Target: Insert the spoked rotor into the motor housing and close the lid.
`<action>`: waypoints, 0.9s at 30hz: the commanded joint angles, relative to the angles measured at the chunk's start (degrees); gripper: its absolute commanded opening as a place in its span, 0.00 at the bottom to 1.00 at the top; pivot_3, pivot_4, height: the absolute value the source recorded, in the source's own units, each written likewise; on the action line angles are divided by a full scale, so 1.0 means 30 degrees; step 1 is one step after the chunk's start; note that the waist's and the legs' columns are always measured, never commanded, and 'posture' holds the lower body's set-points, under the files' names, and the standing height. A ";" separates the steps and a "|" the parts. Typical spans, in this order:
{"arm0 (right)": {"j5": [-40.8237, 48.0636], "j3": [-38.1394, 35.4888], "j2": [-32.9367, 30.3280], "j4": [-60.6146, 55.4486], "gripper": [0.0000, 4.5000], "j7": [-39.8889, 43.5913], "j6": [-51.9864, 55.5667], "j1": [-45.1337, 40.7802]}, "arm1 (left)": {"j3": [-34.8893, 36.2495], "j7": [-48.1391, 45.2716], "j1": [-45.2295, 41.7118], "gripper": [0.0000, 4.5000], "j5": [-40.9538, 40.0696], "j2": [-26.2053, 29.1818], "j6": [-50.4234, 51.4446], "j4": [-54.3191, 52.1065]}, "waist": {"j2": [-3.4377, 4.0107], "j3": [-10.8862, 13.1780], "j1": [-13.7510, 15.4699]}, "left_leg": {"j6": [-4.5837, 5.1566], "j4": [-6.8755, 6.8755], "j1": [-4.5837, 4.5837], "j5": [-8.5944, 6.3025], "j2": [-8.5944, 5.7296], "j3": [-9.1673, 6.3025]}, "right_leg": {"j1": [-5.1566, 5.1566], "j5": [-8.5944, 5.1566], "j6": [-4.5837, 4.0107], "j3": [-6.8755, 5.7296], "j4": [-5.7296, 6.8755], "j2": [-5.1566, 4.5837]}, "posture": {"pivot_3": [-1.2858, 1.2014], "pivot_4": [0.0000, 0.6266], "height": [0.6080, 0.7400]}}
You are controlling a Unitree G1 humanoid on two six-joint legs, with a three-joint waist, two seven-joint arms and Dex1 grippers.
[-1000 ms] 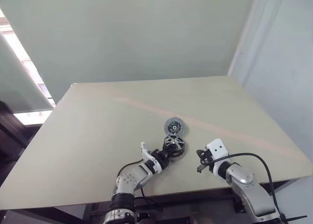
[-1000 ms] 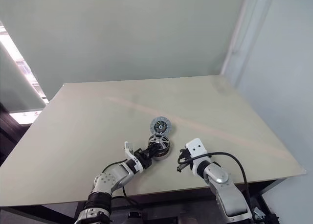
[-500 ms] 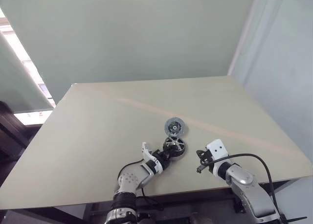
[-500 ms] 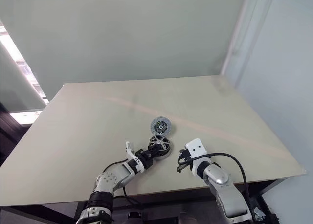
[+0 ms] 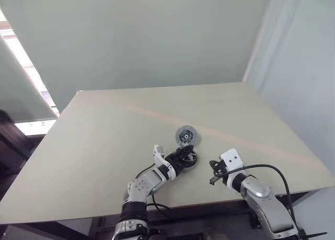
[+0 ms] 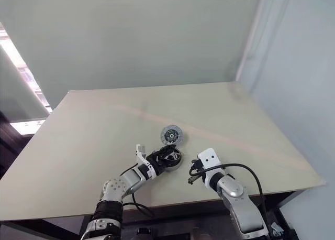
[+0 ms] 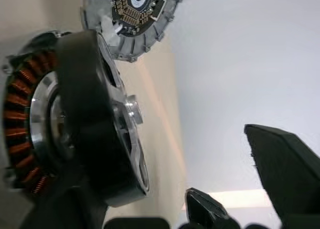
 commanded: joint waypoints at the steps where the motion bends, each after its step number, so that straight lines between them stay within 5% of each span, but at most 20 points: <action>1: 0.0250 -0.0295 -0.0066 -0.0446 0.00 -0.0037 -0.0418 -0.0251 | 0.0328 0.2655 0.0747 0.92 0.0678 0.0213 0.0234 -0.2392 | -0.0040 0.0030 -0.0188 | -0.0009 -0.0008 -0.0020 -0.0006 0.0001 -0.0001 | -0.0008 0.0000 0.0000 -0.0002 0.0000 0.0000 | 0.52 0.00 1.00; 7: 0.0260 -0.0250 -0.0014 -0.0015 0.00 0.0051 -0.0551 -0.0497 | 0.0570 0.6022 0.1326 0.92 0.0113 0.0634 0.1069 -0.6519 | -0.0069 0.0054 -0.0687 | 0.0000 -0.0074 0.0050 -0.0001 0.0074 0.0000 | -0.0031 0.0002 -0.0002 -0.0044 0.0008 0.0031 | 0.52 0.00 1.00; 14: 0.0254 -0.0145 0.0016 0.0693 0.00 0.0302 -0.0820 -0.0954 | -0.0228 0.6160 0.1378 0.92 0.0068 0.1763 0.1545 -0.9654 | -0.0079 0.0064 -0.0195 | 0.0001 -0.0221 0.0100 -0.0007 -0.0041 -0.0041 | -0.0065 0.0006 0.0000 0.0018 -0.0007 -0.0009 | 0.52 0.00 1.00; 27: 0.0201 0.0015 0.0108 0.1201 0.00 0.0437 -0.1280 -0.1176 | 0.0253 0.4112 0.2017 0.92 0.0117 0.3709 0.1049 -0.9281 | -0.0081 0.0064 0.0073 | 0.0050 -0.0223 0.0081 -0.0044 -0.0062 -0.0016 | -0.0075 0.0004 0.0000 0.0063 -0.0053 -0.0018 | 0.52 0.00 1.00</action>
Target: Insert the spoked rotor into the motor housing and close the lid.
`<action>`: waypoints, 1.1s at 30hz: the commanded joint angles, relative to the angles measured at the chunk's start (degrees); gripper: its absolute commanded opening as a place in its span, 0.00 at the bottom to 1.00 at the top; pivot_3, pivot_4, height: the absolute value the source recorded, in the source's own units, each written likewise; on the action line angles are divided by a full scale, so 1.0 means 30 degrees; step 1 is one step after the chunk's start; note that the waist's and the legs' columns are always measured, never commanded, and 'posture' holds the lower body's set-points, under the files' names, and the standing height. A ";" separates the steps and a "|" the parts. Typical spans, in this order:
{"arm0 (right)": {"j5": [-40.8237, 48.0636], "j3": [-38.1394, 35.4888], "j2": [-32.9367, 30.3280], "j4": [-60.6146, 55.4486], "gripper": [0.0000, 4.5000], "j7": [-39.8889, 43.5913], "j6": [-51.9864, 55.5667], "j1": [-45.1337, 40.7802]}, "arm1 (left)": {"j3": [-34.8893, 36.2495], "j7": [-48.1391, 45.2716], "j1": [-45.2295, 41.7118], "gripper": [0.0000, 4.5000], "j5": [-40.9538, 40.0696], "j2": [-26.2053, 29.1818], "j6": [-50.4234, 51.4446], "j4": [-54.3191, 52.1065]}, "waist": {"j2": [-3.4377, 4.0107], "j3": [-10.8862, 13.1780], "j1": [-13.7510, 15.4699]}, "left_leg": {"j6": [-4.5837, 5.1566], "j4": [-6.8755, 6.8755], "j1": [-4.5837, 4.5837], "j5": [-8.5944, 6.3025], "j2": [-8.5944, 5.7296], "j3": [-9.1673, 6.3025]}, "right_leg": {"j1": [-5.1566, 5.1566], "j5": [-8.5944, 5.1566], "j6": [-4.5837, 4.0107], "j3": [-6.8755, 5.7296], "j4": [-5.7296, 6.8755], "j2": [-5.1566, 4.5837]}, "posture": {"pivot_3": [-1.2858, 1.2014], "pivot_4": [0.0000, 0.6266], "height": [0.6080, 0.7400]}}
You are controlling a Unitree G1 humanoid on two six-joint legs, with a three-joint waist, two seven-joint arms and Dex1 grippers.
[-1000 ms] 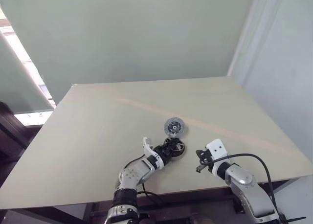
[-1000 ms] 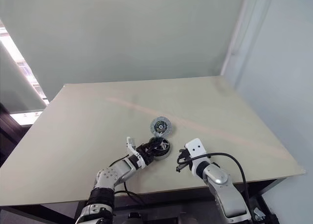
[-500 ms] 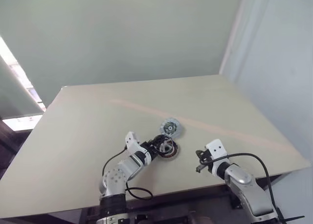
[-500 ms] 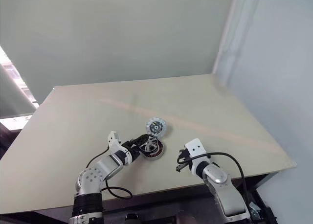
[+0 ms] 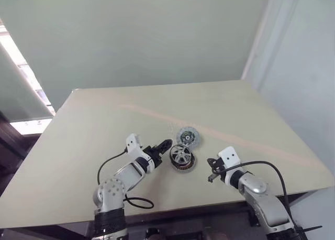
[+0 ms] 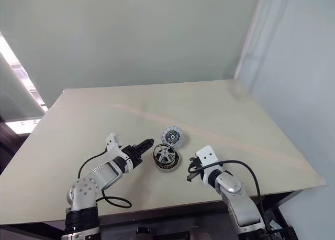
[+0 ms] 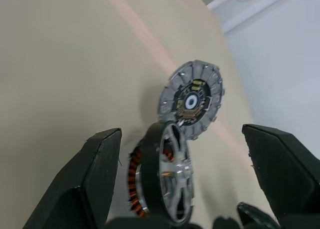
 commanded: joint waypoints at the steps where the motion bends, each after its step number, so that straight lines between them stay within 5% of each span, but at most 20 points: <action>1: 0.0216 -0.0096 0.0066 -0.0357 0.00 -0.0001 -0.0512 -0.0192 | 0.0022 -0.1814 -0.0027 0.92 0.0367 0.0770 -0.1210 -0.0052 | 0.0000 0.0000 0.0005 | -0.0001 0.0003 0.0000 0.0001 0.0000 0.0000 | 0.0000 0.0000 0.0000 -0.0001 0.0006 0.0000 | 0.52 0.00 1.00; 9: 0.0249 -0.0140 0.0044 -0.0601 0.00 -0.0055 -0.0456 0.0061 | -0.2363 -0.4308 0.0415 0.92 0.4895 0.3943 -0.3891 0.1096 | 0.0004 -0.0001 0.0006 | -0.0001 -0.0001 0.0013 0.0001 0.0000 0.0003 | 0.0002 -0.0001 -0.0002 0.0004 0.0015 0.0003 | 0.52 0.00 1.00; 20: 0.0184 0.0005 0.0192 -0.0926 0.00 -0.0214 -0.0222 0.0174 | -0.5597 -0.5243 -0.1056 0.92 1.0678 0.2877 -0.9718 0.4606 | 0.0003 -0.0003 0.0002 | 0.0003 0.0015 0.0018 0.0003 -0.0004 -0.0004 | 0.0023 0.0002 0.0003 0.0004 0.0023 0.0000 | 0.52 0.00 1.00; 31: 0.0278 -0.0065 0.0196 -0.0767 0.00 -0.0301 -0.0074 -0.0005 | -0.6480 -0.5390 -0.3070 0.07 1.3955 0.2046 -1.3905 0.8668 | 0.0003 -0.0004 0.0026 | 0.0007 0.0018 0.0022 0.0003 -0.0007 0.0004 | 0.0027 0.0023 0.0038 0.0008 0.0027 0.0003 | 0.52 0.00 1.00; 33: 0.0287 -0.0074 0.0185 -0.0759 0.00 -0.0289 -0.0071 0.0006 | -0.6572 -0.5517 -0.3203 0.01 1.4209 0.1839 -1.4174 0.9015 | 0.0003 -0.0004 0.0023 | 0.0008 0.0018 0.0023 0.0002 -0.0006 0.0004 | 0.0027 0.0025 0.0041 0.0008 0.0027 0.0003 | 0.52 0.00 1.00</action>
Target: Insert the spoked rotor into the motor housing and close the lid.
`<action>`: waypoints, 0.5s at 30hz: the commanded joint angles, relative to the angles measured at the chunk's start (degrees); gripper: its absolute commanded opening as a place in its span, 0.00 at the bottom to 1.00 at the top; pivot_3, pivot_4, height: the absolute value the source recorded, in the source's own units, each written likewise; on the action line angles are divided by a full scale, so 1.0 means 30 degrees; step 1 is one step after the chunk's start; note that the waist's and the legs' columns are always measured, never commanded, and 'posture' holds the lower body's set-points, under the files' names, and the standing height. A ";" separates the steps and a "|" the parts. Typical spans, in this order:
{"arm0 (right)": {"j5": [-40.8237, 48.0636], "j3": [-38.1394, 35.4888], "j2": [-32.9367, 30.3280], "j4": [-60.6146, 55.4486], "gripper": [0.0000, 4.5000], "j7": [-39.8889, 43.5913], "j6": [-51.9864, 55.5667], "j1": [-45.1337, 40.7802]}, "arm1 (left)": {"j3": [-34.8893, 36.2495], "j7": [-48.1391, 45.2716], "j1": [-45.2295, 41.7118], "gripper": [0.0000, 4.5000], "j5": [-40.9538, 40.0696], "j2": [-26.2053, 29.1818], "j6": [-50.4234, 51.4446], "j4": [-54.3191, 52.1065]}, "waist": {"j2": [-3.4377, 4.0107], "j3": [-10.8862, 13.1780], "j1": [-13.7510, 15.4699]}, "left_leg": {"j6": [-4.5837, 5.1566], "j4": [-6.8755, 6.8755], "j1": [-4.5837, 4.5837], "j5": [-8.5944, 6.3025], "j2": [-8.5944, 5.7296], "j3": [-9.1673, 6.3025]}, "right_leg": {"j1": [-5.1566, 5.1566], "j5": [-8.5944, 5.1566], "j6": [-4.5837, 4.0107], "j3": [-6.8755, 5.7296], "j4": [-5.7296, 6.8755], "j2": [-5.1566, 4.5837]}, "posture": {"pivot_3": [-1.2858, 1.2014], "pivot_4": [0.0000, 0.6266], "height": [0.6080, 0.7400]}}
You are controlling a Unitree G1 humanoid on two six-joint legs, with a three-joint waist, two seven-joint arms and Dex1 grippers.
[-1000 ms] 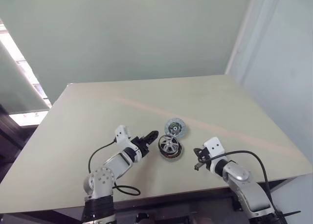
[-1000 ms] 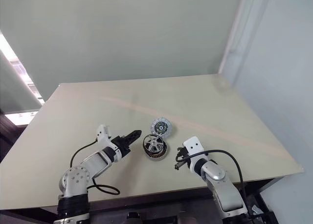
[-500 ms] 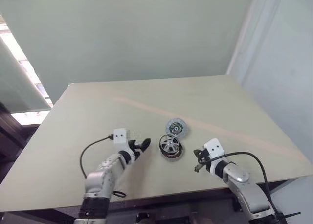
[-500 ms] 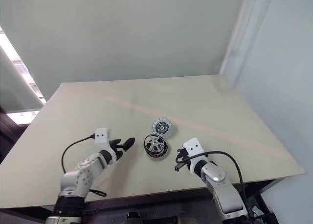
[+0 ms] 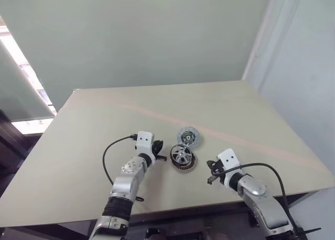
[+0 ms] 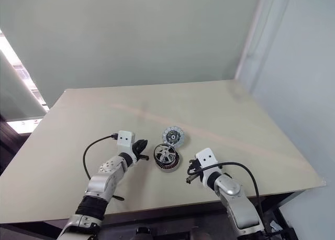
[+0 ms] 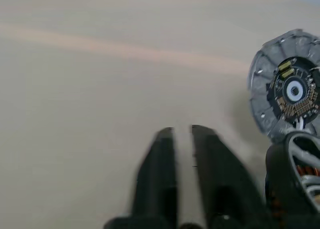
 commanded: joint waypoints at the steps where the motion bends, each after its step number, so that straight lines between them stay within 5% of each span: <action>1: 0.0286 -0.0242 0.0037 -0.0702 0.00 -0.0054 -0.0136 -0.0283 | -0.0401 -0.0400 -0.0692 0.01 0.0651 -0.0258 -0.0981 0.0287 | 0.0000 0.0000 -0.0003 | 0.0001 0.0000 0.0001 0.0000 0.0000 0.0000 | 0.0000 0.0000 0.0000 -0.0001 0.0001 0.0000 | 0.52 0.00 1.00; 15: 0.0260 -0.0311 0.0115 -0.1051 0.00 -0.0316 -0.0284 0.0214 | -0.1474 -0.1534 -0.0523 0.01 0.1886 -0.0599 -0.0360 0.0662 | 0.0001 0.0000 -0.0005 | 0.0003 0.0010 0.0008 0.0001 0.0001 0.0001 | 0.0008 0.0002 0.0004 0.0000 0.0009 0.0004 | 0.52 0.00 1.00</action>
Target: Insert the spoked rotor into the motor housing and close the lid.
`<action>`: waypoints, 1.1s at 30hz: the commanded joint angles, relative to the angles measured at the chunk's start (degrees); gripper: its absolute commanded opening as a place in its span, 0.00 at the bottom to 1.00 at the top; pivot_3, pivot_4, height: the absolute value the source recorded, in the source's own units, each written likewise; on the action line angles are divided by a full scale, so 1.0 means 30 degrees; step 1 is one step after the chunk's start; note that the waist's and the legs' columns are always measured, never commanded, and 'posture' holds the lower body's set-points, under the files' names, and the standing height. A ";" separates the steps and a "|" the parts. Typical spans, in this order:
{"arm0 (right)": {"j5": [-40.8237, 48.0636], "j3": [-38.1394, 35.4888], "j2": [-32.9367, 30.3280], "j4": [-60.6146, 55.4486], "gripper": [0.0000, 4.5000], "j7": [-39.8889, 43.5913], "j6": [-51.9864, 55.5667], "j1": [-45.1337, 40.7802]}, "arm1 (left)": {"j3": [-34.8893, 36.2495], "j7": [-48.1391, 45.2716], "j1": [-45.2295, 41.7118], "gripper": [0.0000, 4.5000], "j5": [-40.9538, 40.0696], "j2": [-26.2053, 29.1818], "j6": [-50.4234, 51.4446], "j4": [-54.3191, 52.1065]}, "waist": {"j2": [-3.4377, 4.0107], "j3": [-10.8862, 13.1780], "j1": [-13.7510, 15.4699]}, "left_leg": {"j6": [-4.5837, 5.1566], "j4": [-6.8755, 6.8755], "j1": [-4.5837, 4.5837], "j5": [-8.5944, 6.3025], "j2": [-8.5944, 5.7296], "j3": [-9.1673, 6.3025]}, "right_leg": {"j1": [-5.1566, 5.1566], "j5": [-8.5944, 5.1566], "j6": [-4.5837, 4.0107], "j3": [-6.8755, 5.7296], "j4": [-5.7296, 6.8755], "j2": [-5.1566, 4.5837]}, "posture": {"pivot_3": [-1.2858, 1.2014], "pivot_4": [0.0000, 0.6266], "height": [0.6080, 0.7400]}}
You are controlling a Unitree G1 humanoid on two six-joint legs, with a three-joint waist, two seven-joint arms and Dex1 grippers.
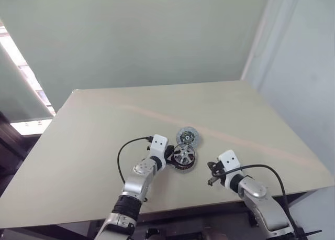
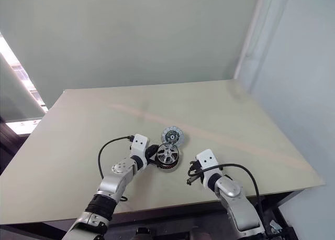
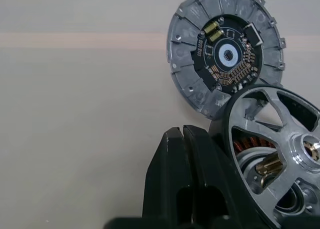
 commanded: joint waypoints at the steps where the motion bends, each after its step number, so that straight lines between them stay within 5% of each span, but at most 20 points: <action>1: 0.0261 -0.0266 0.0088 -0.0928 0.00 -0.0142 -0.0296 -0.0210 | 0.0121 -0.0211 -0.0266 0.01 0.0219 0.0213 -0.0142 -0.0445 | 0.0000 0.0000 0.0001 | 0.0000 0.0003 0.0000 0.0000 0.0000 -0.0001 | 0.0001 0.0000 0.0000 -0.0001 0.0001 0.0000 | 0.52 0.00 1.00; 22: 0.0114 -0.0087 0.0037 -0.0512 0.00 -0.0037 -0.0410 -0.0596 | 0.0351 0.0372 -0.1484 0.01 0.1464 0.0222 -0.2345 0.1344 | 0.0000 -0.0001 0.0004 | 0.0000 0.0027 0.0008 0.0001 0.0000 -0.0005 | 0.0014 0.0003 0.0004 -0.0003 0.0016 0.0001 | 0.52 0.00 1.00; 33: 0.0088 -0.0153 0.0001 -0.0787 0.00 -0.0213 -0.0402 -0.0283 | -0.1786 -0.4320 -0.0740 0.01 0.2091 0.1838 -0.0926 0.0538 | 0.0010 -0.0007 0.0000 | 0.0004 0.0025 0.0010 -0.0001 -0.0002 -0.0003 | 0.0017 0.0002 0.0003 -0.0001 0.0020 0.0004 | 0.52 0.00 1.00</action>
